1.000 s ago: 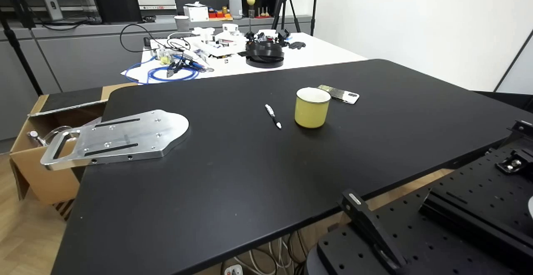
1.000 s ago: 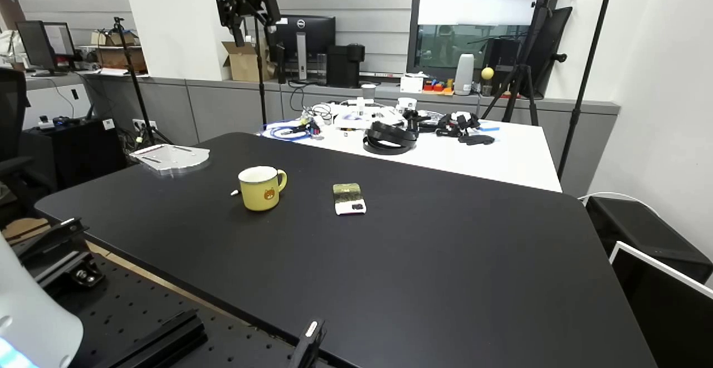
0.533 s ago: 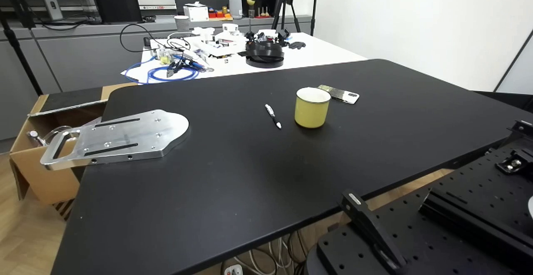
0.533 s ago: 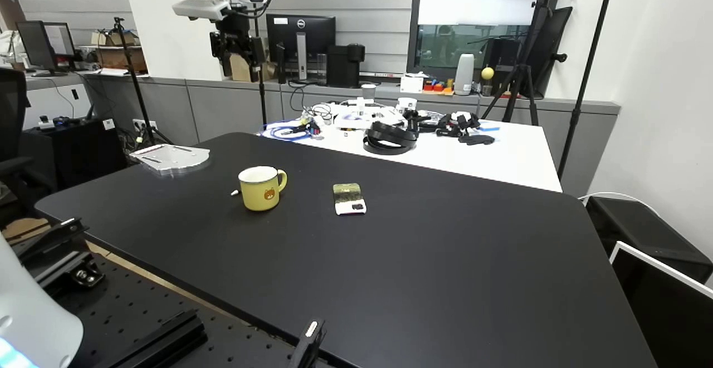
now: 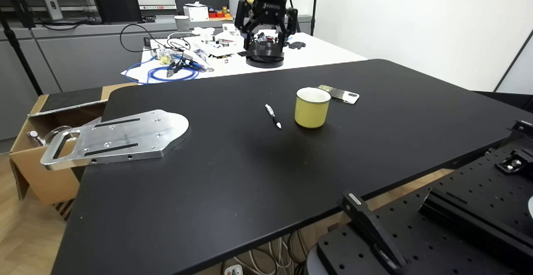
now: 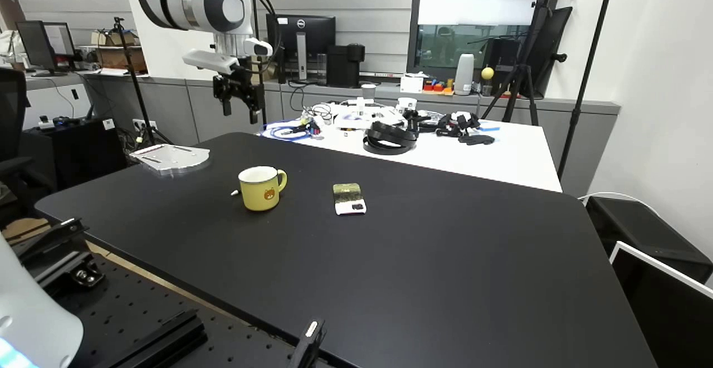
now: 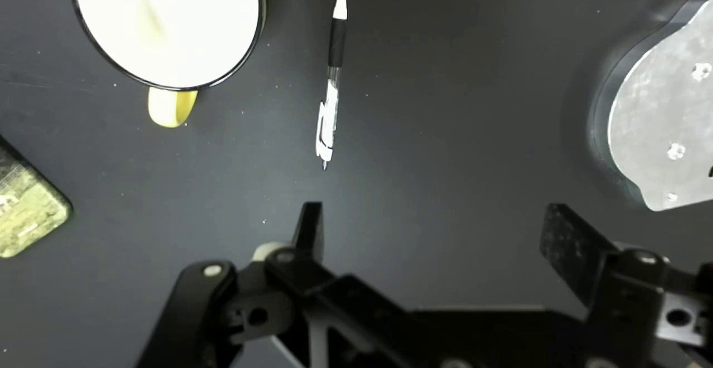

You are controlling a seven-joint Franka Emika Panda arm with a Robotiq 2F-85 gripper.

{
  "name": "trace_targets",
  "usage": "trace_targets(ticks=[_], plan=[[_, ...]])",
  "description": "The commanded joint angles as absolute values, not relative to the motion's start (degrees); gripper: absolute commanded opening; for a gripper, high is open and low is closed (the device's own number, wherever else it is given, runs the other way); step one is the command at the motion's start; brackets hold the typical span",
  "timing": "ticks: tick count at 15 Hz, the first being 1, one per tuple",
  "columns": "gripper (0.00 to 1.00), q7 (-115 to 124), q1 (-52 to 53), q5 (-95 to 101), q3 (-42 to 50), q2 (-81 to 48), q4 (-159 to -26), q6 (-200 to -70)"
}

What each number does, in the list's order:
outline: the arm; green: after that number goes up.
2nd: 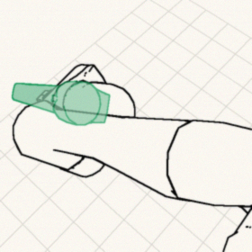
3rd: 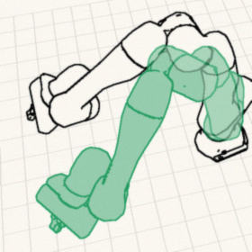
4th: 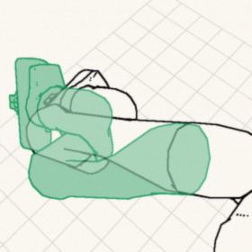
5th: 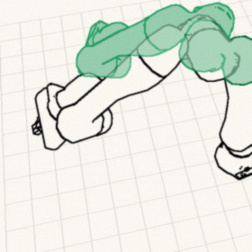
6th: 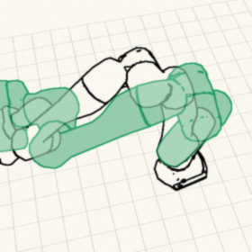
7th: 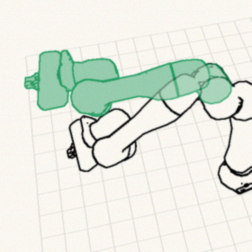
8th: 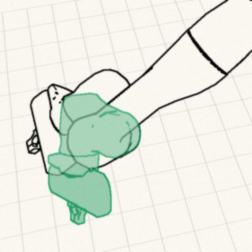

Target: Put the pen in the yellow cup

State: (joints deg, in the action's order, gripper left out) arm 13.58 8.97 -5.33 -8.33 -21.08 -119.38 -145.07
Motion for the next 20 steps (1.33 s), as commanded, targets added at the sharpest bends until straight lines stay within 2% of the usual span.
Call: trace_targets(ticks=[1,20], plan=[[1.0,13.5,10.3,-3.6,-6.5,-25.4,-117.9,-146.6],[1.0,15.3,15.7,0.2,-0.7,-37.3,-117.7,-155.2]])
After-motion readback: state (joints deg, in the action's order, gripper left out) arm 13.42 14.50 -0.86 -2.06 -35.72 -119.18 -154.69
